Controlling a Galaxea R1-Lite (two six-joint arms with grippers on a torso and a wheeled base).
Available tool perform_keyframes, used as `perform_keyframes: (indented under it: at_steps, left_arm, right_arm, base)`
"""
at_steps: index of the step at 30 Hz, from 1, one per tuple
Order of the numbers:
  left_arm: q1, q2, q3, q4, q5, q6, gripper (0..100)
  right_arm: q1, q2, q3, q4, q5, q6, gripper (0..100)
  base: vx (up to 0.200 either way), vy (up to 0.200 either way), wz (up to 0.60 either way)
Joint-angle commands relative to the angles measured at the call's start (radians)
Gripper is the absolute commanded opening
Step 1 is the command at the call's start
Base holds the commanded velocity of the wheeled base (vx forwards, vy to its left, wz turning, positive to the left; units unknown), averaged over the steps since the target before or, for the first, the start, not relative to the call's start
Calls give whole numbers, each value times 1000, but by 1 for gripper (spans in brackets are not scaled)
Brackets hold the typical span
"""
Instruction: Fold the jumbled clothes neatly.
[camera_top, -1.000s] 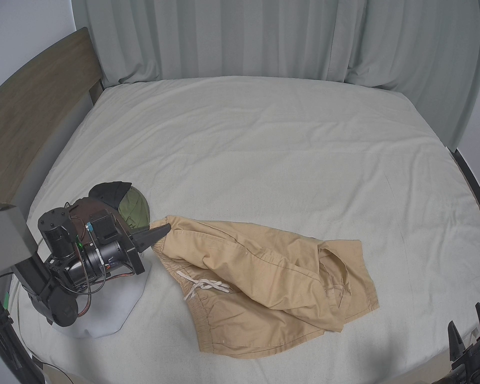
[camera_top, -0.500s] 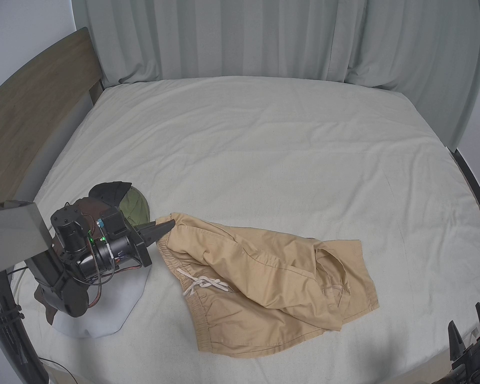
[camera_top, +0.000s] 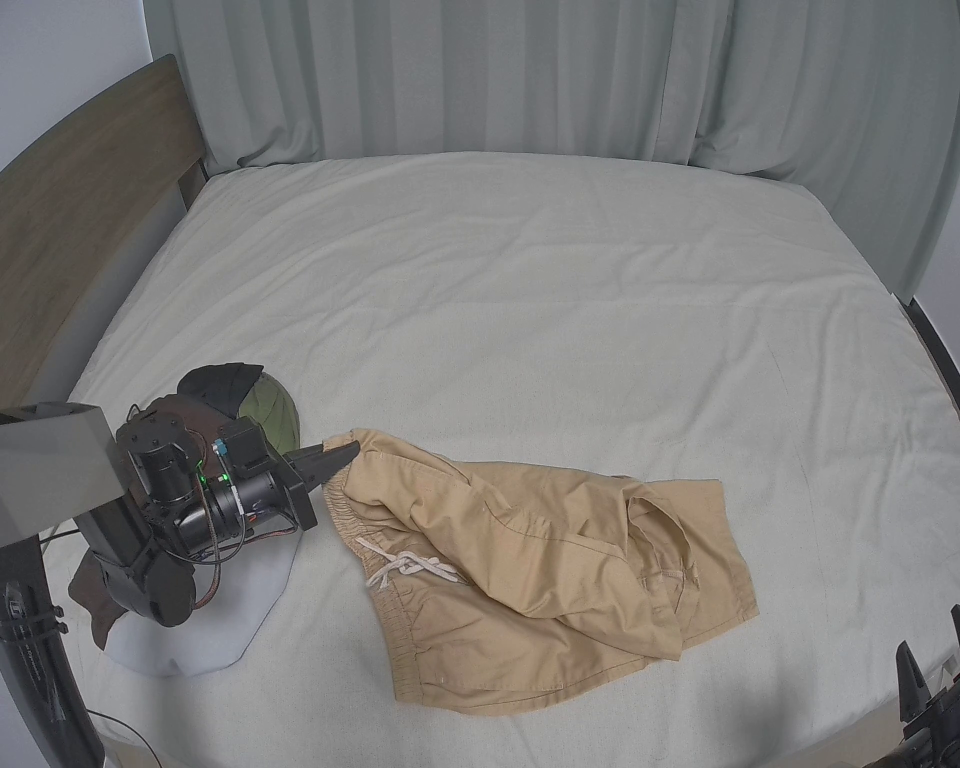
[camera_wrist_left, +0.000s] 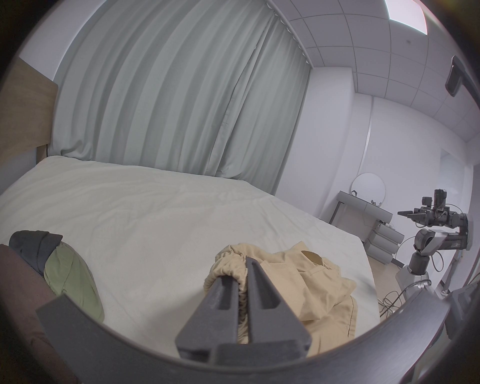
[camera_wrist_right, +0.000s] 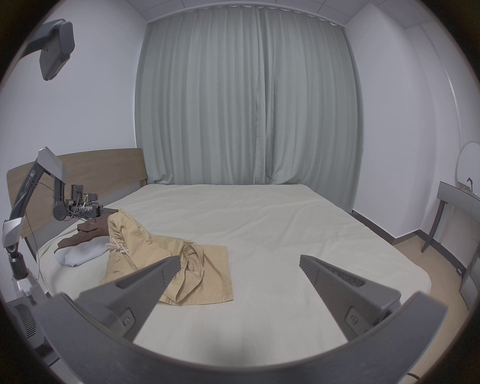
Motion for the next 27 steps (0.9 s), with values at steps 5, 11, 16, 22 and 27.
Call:
perform_keyframes:
  at_steps: [5, 11, 16, 22, 27]
  left_arm:
    - [4, 9, -4, 0, 0, -1, 0]
    - [2, 6, -26, 0, 3, -3, 0]
    - [4, 6, -65, 0, 54, -13, 0]
    - [2, 4, -88, 0, 60, -16, 0]
    - [16, -2, -122, 0, 67, -32, 0]
  right_arm:
    - [0, -15, 18, 1, -3, 13, 100]
    - [0, -15, 18, 3, -12, 28, 100]
    - [-21, 37, -159, -92, -7, 11, 100]
    - [-26, 257, -366, -40, 48, 7, 100]
    - [-15, 390, -403, -40, 72, 5, 100]
  base:
    - [0, 0, 0]
    - [0, 0, 0]
    - [0, 0, 0]
    - [0, 0, 0]
    - [0, 0, 0]
